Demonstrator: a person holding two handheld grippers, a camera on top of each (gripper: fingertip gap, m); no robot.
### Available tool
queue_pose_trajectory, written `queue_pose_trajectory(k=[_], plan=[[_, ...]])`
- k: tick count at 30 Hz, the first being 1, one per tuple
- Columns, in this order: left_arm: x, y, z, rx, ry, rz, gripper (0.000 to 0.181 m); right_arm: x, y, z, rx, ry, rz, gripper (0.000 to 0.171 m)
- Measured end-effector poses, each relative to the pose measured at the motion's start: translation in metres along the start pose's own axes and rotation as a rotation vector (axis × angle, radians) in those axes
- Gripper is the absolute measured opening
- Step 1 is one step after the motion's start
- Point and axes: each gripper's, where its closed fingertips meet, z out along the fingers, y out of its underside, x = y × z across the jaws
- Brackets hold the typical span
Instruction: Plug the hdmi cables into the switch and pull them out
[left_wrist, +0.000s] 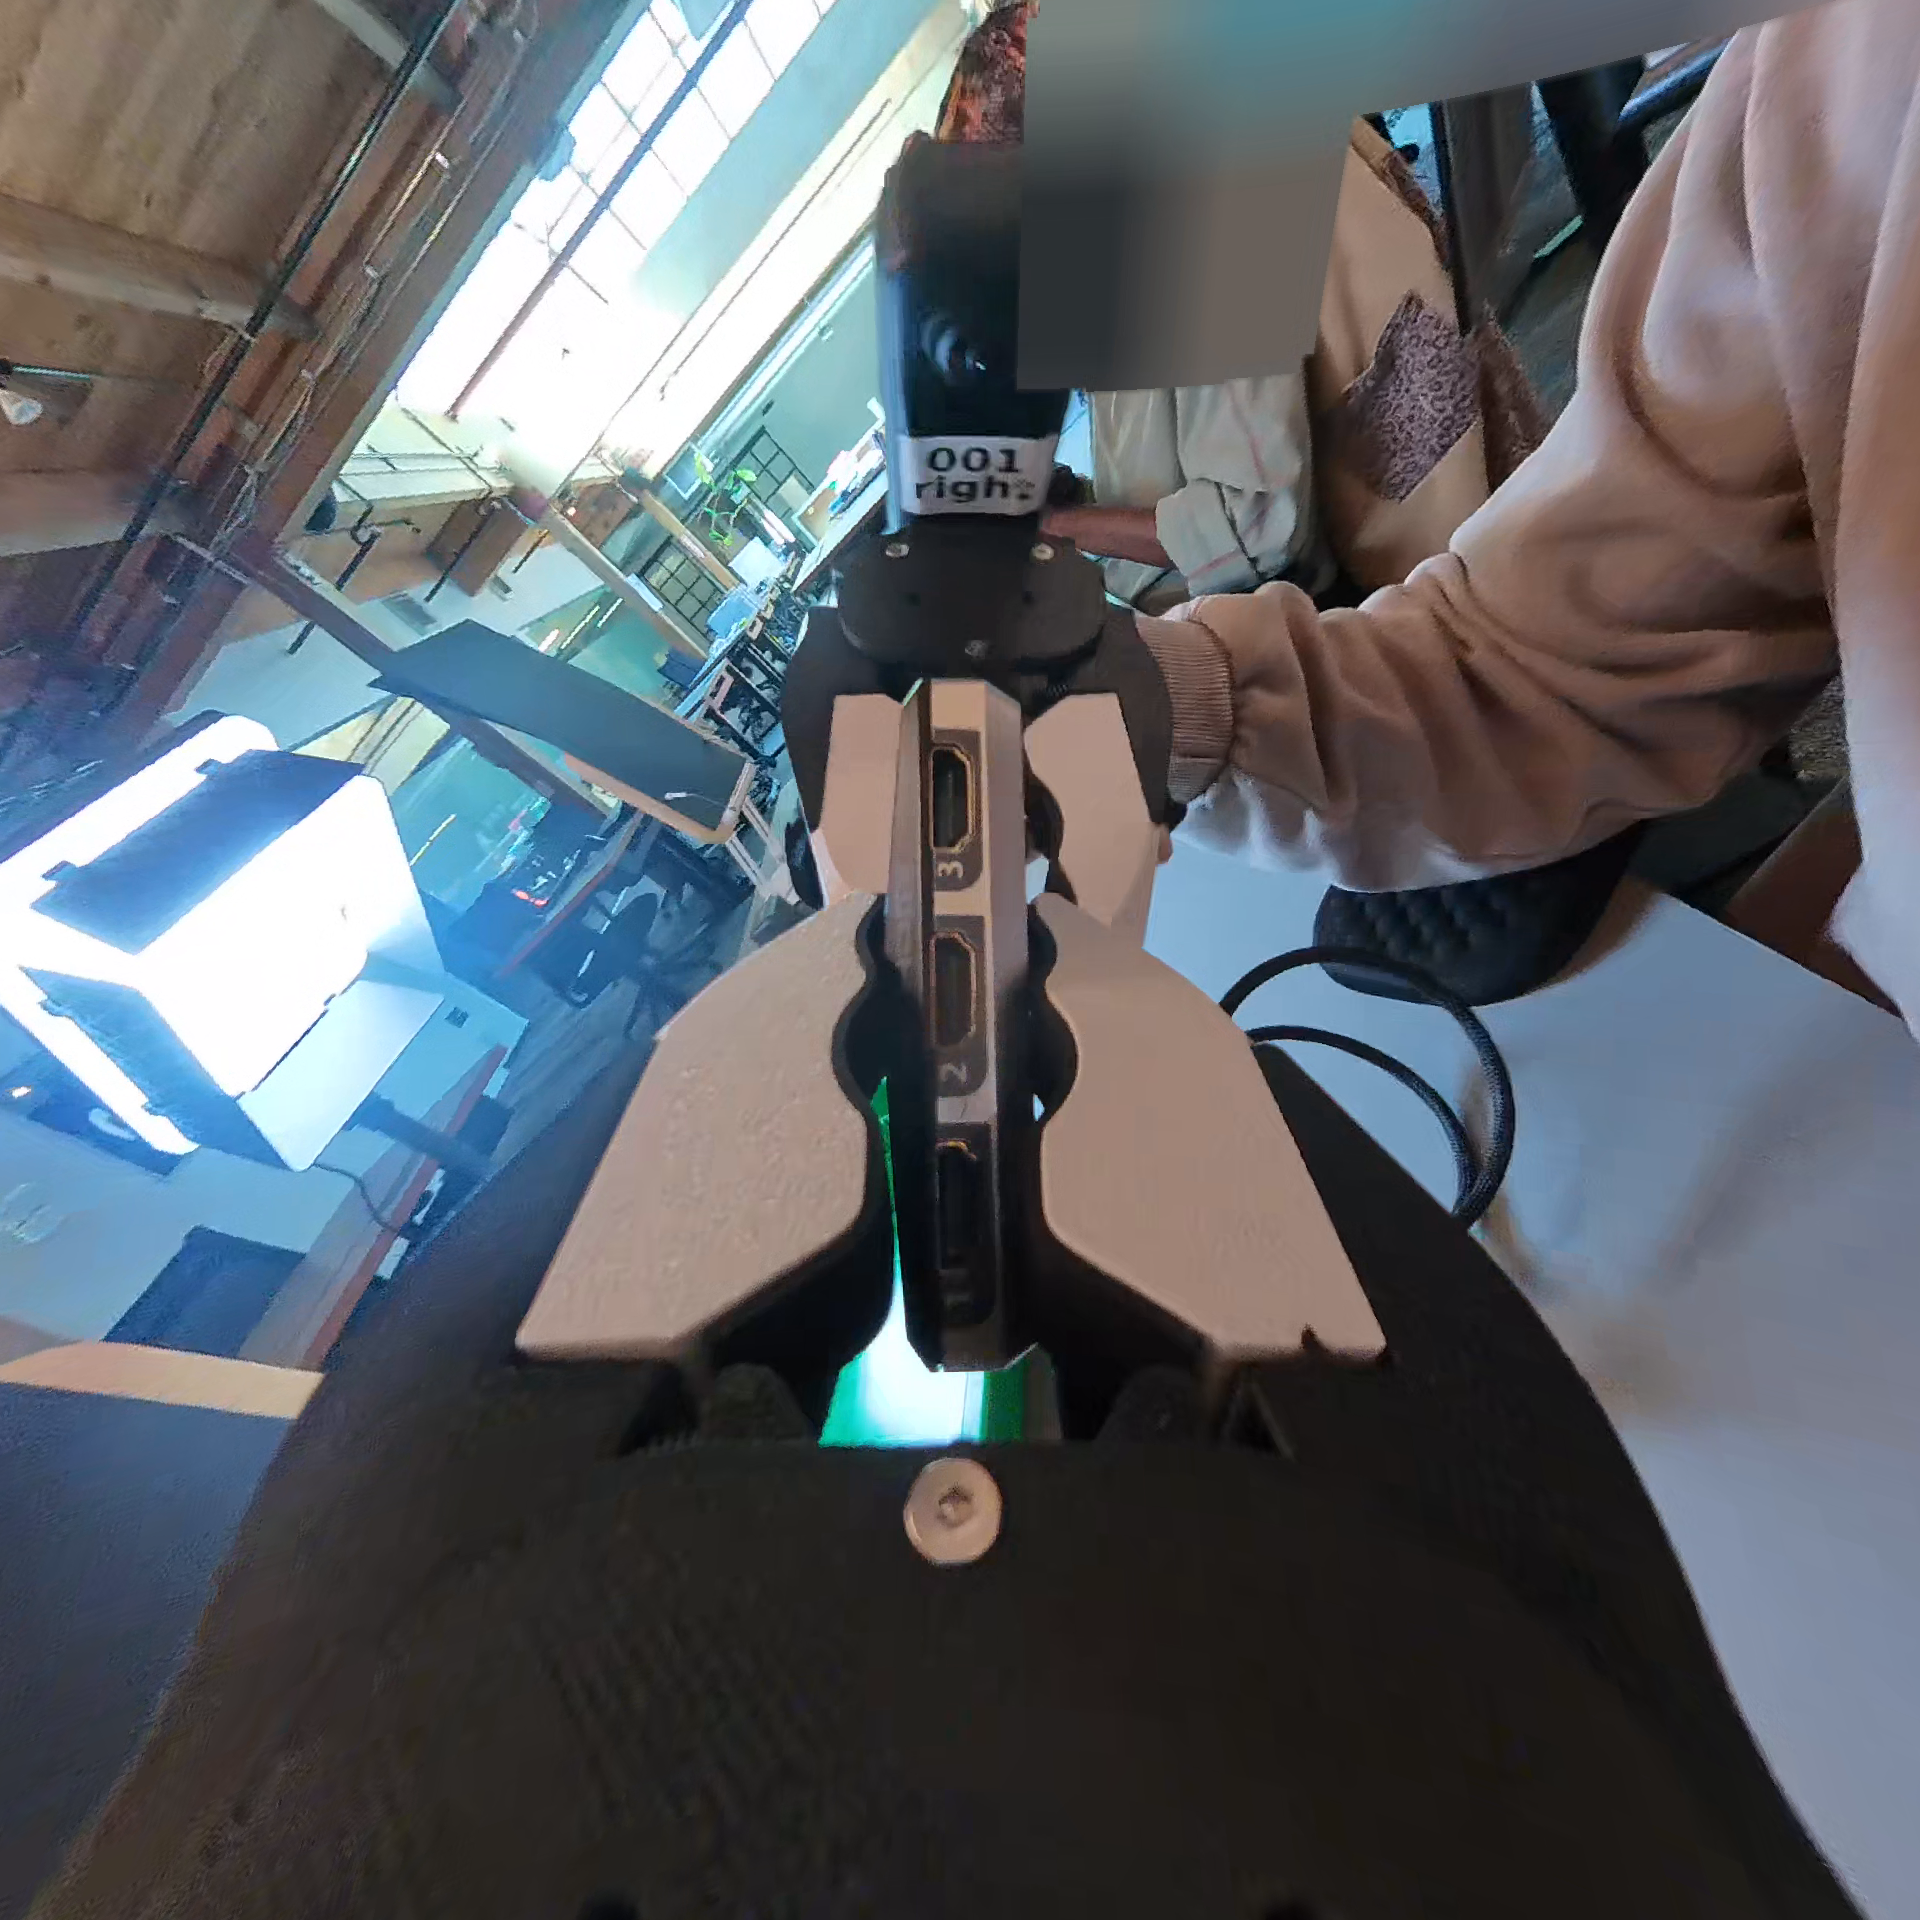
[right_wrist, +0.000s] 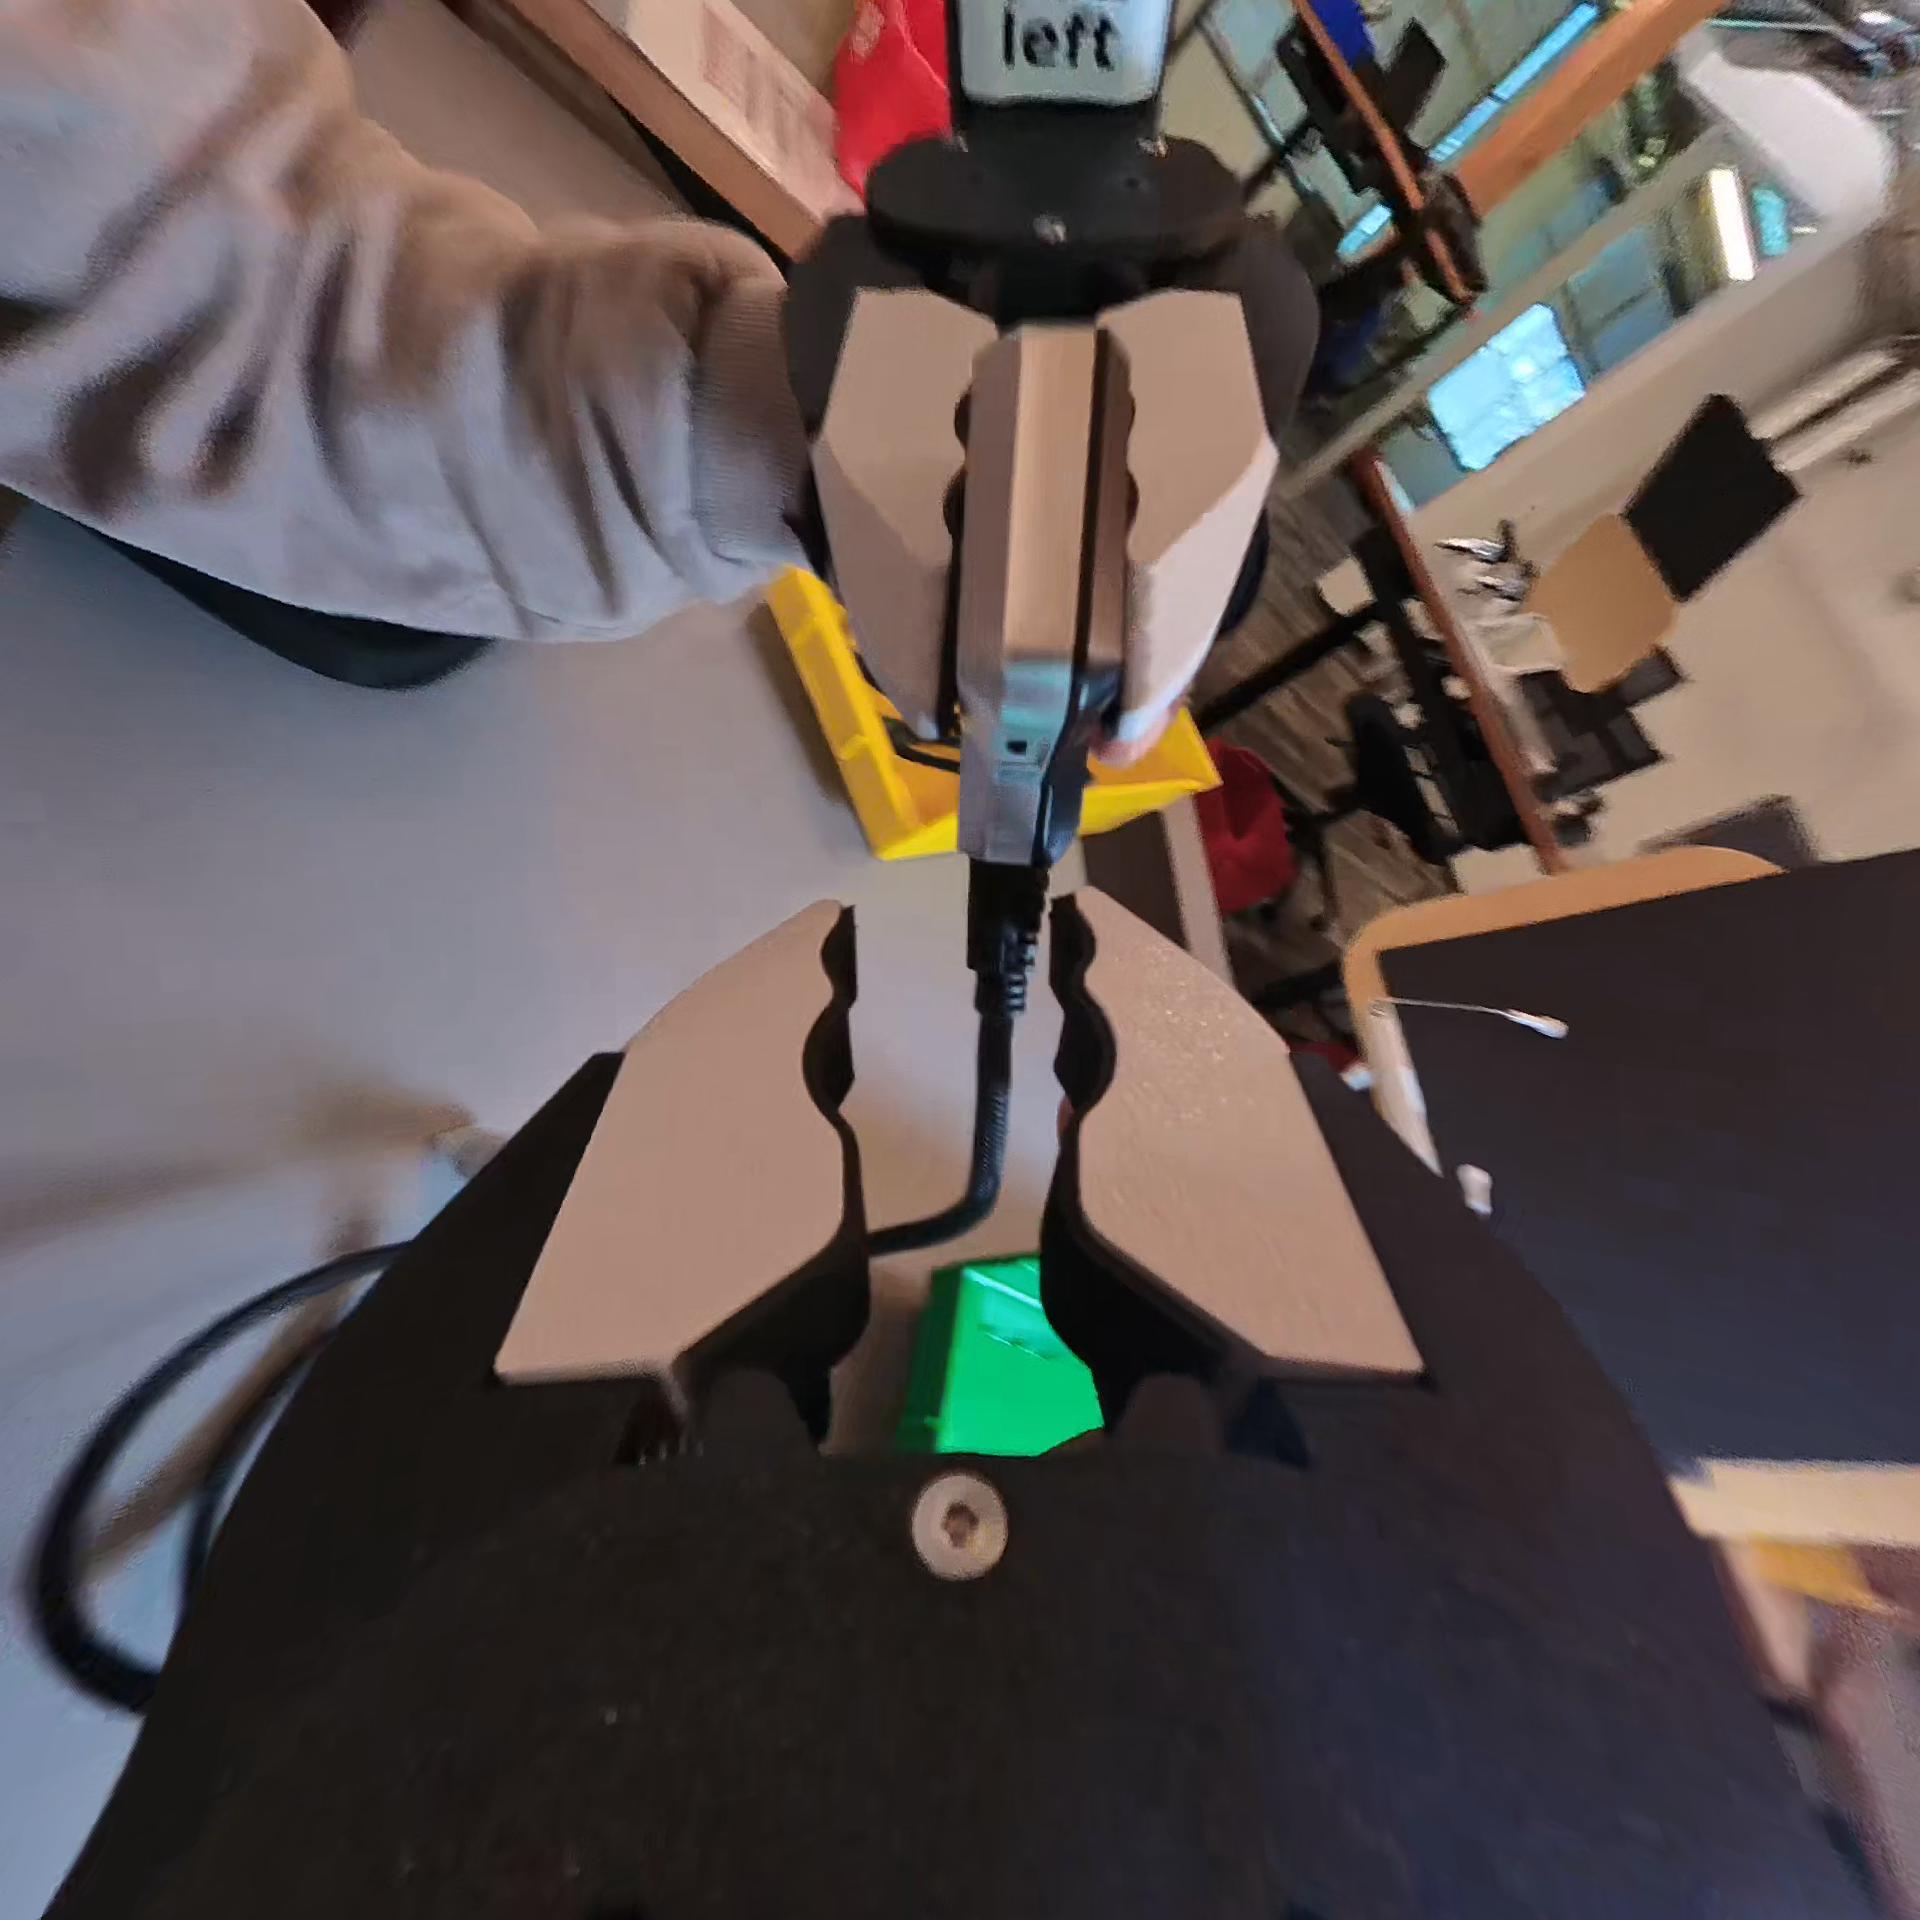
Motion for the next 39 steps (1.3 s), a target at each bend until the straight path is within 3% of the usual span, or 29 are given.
queue_pose_trajectory(k=[4,6,10,13,17,26,31,33,37,39], plan=[[0.007,-0.010,0.005,0.077,0.034,-0.018,0.024,0.006,0.007,0.010,-0.036,0.051,-0.032,0.036],[0.006,-0.008,0.008,0.060,0.018,0.002,0.023,0.006,0.008,0.020,-0.039,0.073,-0.096,0.016],[-0.008,0.015,-0.001,-0.101,-0.051,0.055,0.024,0.018,0.027,0.008,-0.124,0.064,-0.006,0.015],[-0.019,0.044,-0.005,-0.308,-0.129,0.154,0.024,0.028,0.045,-0.005,-0.232,0.122,-0.010,0.014],[-0.024,0.062,0.003,-0.414,-0.172,0.243,0.023,0.032,0.047,-0.014,-0.283,0.156,-0.037,0.015],[-0.029,0.063,0.007,-0.347,-0.212,0.254,0.024,0.038,0.038,-0.015,-0.218,0.206,-0.092,0.016],[-0.029,0.065,0.007,-0.363,-0.218,0.299,0.024,0.039,0.035,-0.011,-0.312,0.281,-0.186,0.028],[-0.027,0.066,0.012,-0.372,-0.213,0.317,0.024,0.033,0.023,-0.004,-0.274,0.269,-0.206,0.028],[-0.028,0.074,0.015,-0.433,-0.227,0.374,0.025,0.035,0.032,0.004,-0.392,0.313,-0.306,0.024],[-0.030,0.072,0.013,-0.421,-0.236,0.364,0.024,0.039,0.030,0.004,-0.370,0.330,-0.308,0.023]])
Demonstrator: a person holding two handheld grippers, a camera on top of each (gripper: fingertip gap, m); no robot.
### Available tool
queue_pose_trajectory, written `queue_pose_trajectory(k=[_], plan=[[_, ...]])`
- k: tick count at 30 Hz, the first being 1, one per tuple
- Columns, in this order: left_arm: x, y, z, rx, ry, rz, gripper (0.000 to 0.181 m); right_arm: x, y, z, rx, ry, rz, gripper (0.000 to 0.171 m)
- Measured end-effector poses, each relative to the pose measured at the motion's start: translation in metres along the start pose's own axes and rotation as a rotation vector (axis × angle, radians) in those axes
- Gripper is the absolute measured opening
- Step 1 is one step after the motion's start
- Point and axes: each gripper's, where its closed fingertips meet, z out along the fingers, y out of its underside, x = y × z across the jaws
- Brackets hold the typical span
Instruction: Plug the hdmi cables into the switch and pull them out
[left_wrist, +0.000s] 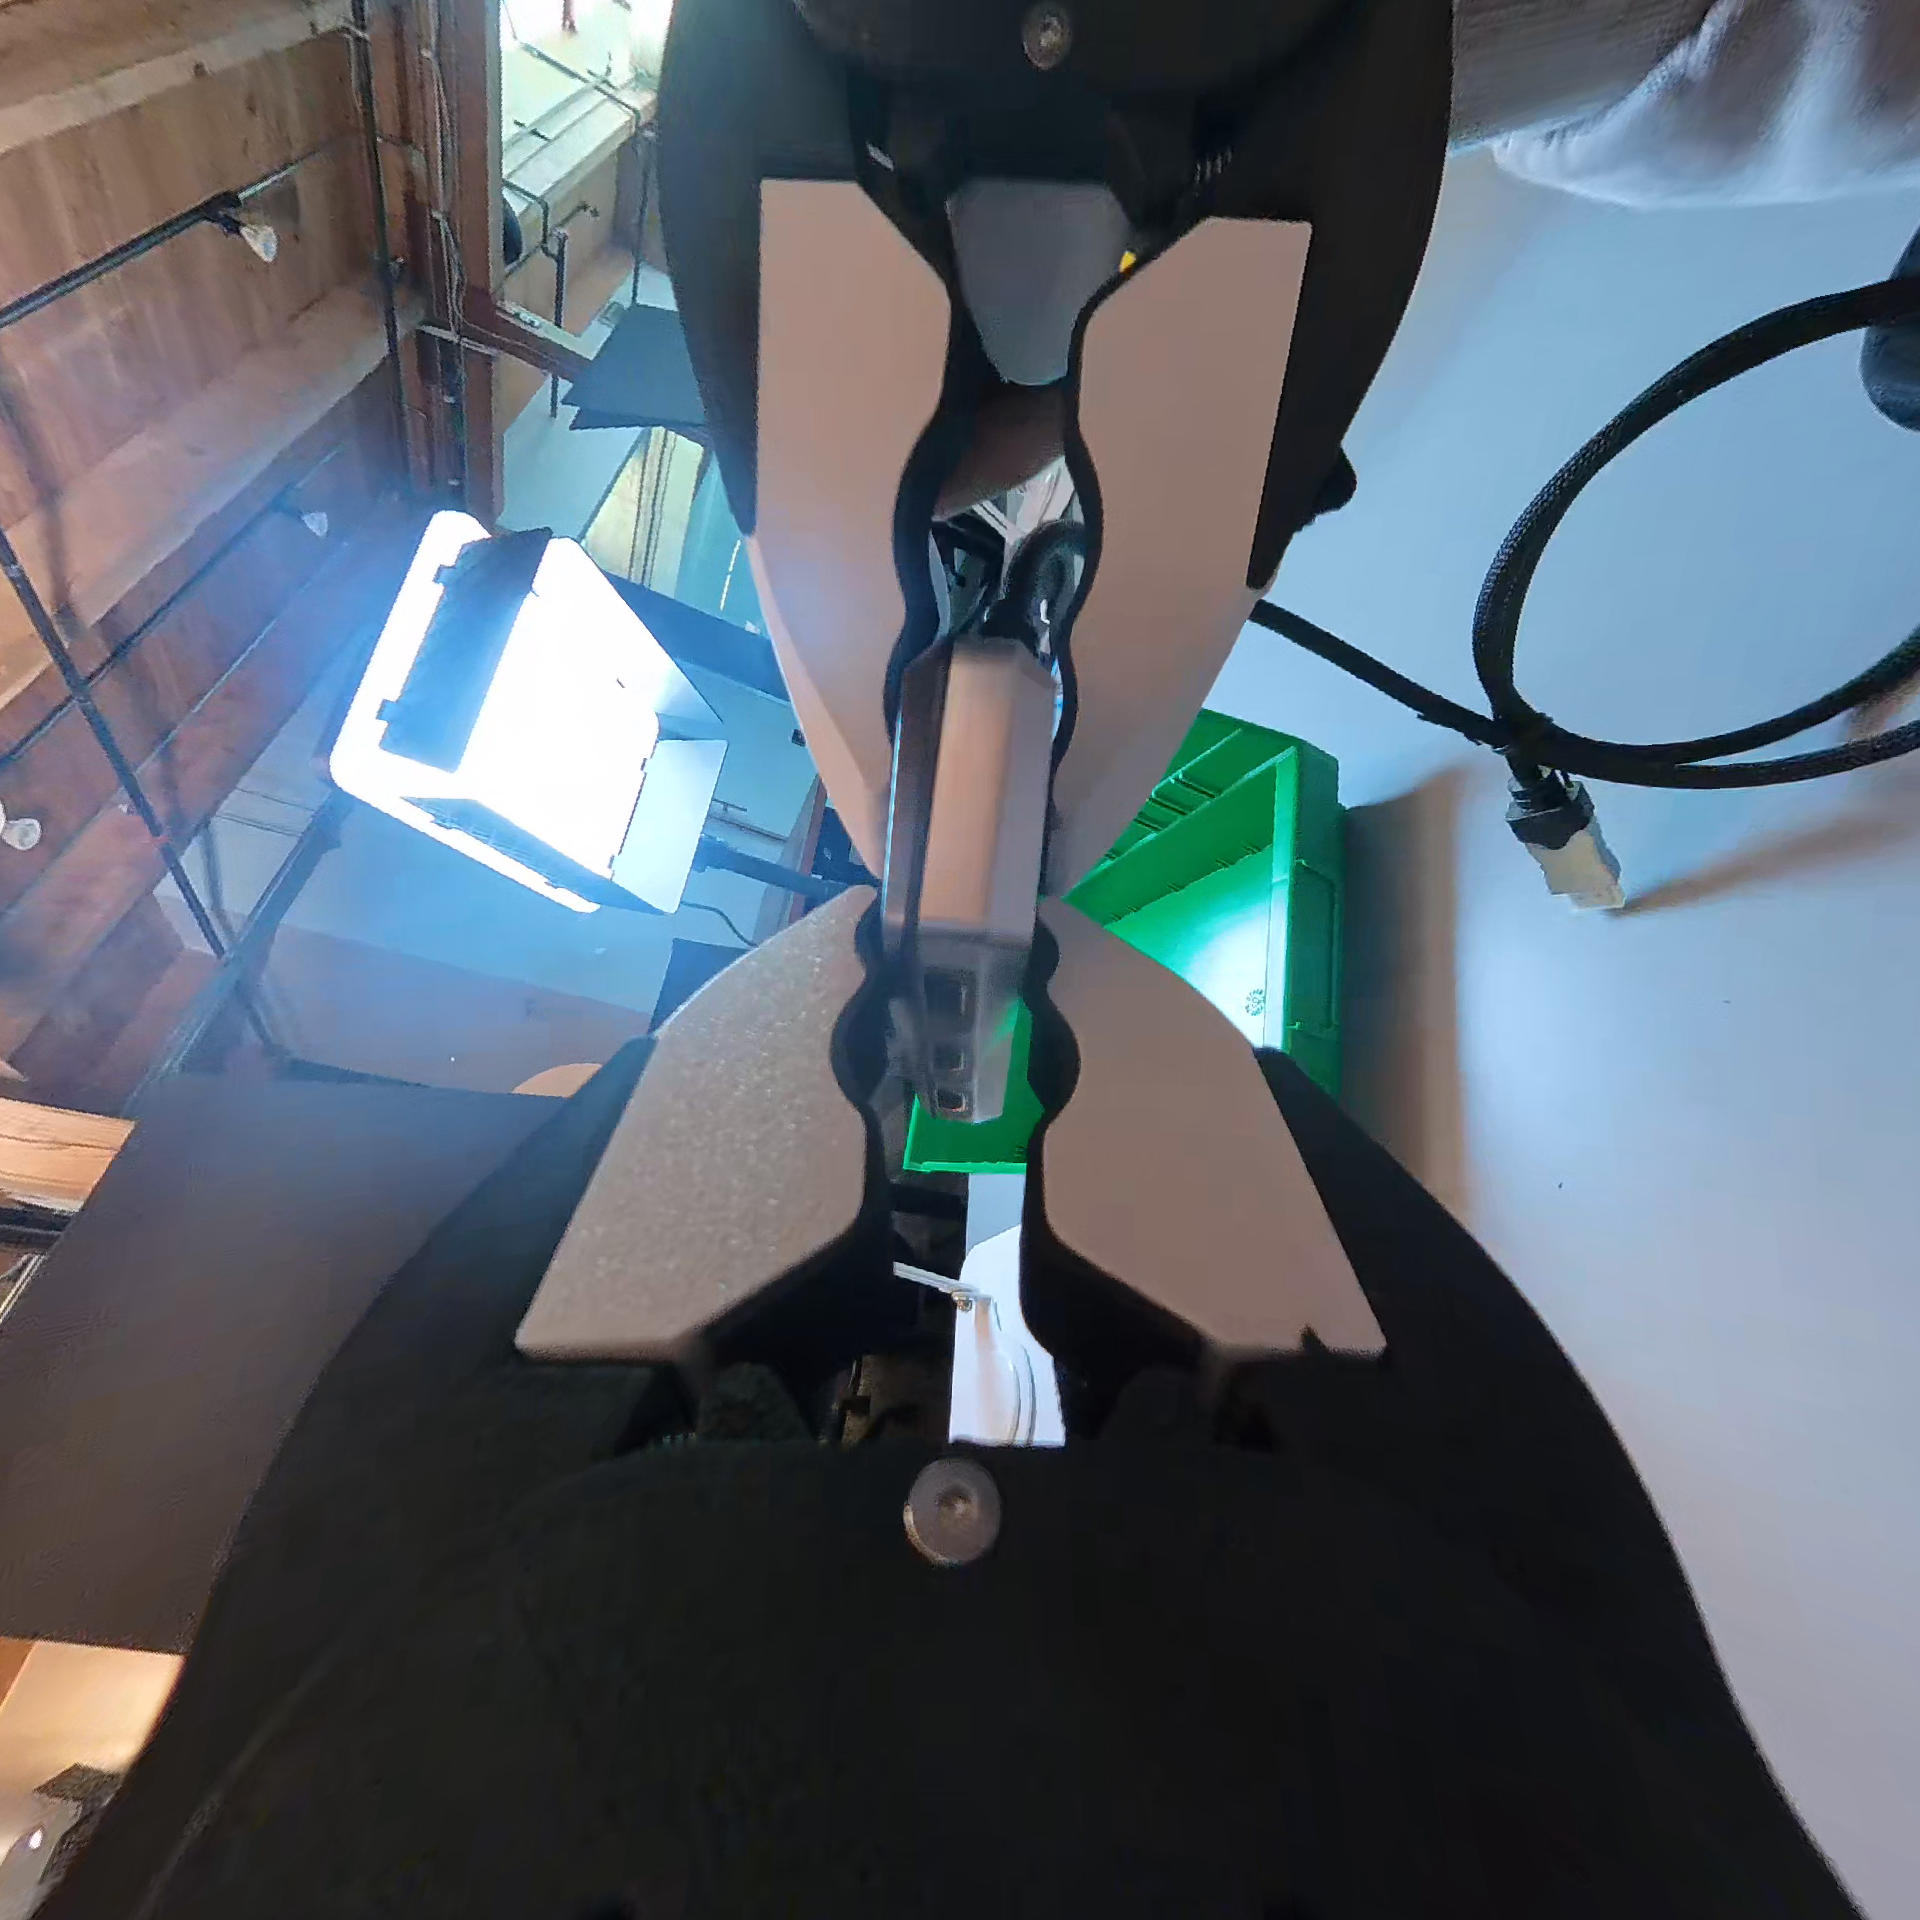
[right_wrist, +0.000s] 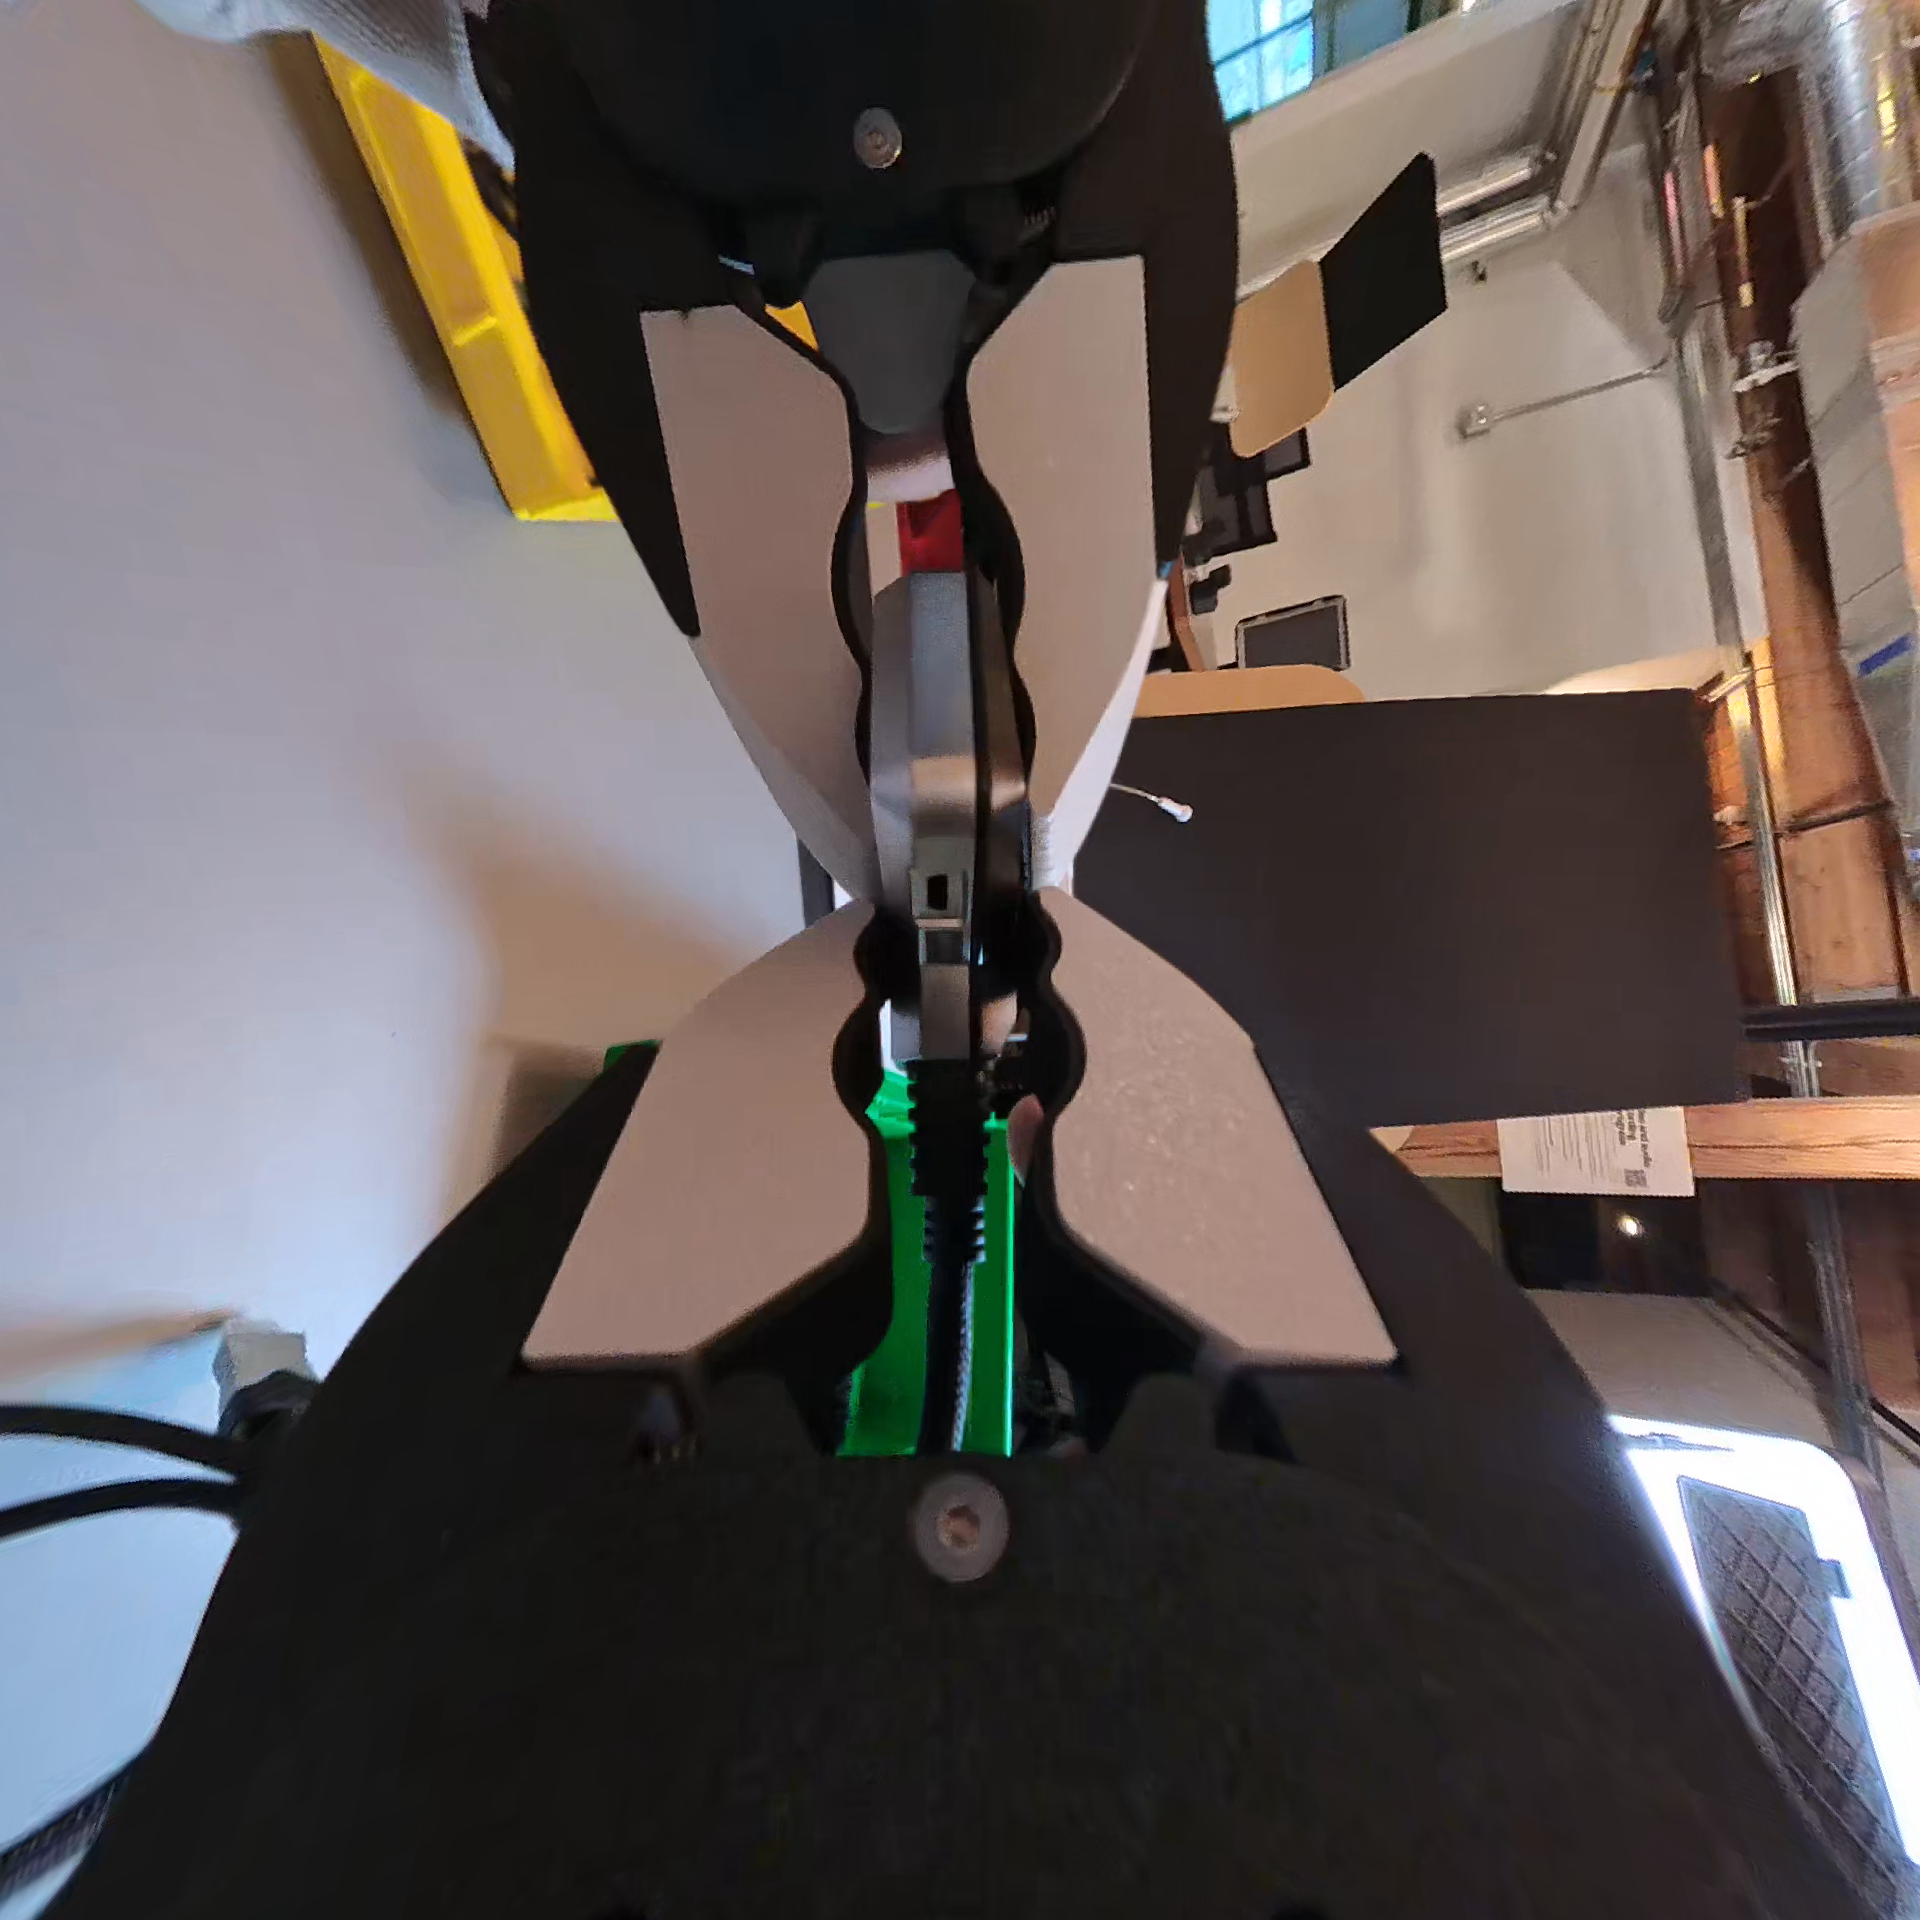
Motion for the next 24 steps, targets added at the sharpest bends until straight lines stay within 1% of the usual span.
queue_pose_trajectory(k=[3,7,11,14,19,21,24], plan=[[-0.004,-0.002,-0.005,0.008,-0.009,-0.004,0.024,0.004,-0.004,-0.002,0.057,0.012,0.010,0.023],[-0.009,-0.003,-0.012,0.056,0.007,-0.099,0.025,0.008,-0.013,-0.009,0.130,0.022,0.031,0.022],[-0.009,-0.004,-0.012,0.076,0.006,-0.096,0.024,0.009,-0.018,-0.014,0.169,0.022,0.028,0.023],[-0.011,-0.012,-0.018,0.114,0.000,-0.073,0.023,0.010,-0.023,-0.019,0.230,0.019,0.046,0.023],[-0.006,-0.029,-0.020,0.175,0.008,-0.031,0.023,0.006,-0.021,-0.015,0.196,0.018,0.023,0.027],[-0.005,-0.026,-0.018,0.151,0.007,-0.006,0.023,0.005,-0.018,-0.012,0.170,0.021,-0.002,0.024],[-0.004,-0.022,-0.018,0.160,0.029,-0.047,0.023,0.004,-0.017,-0.009,0.134,0.020,-0.008,0.024]])
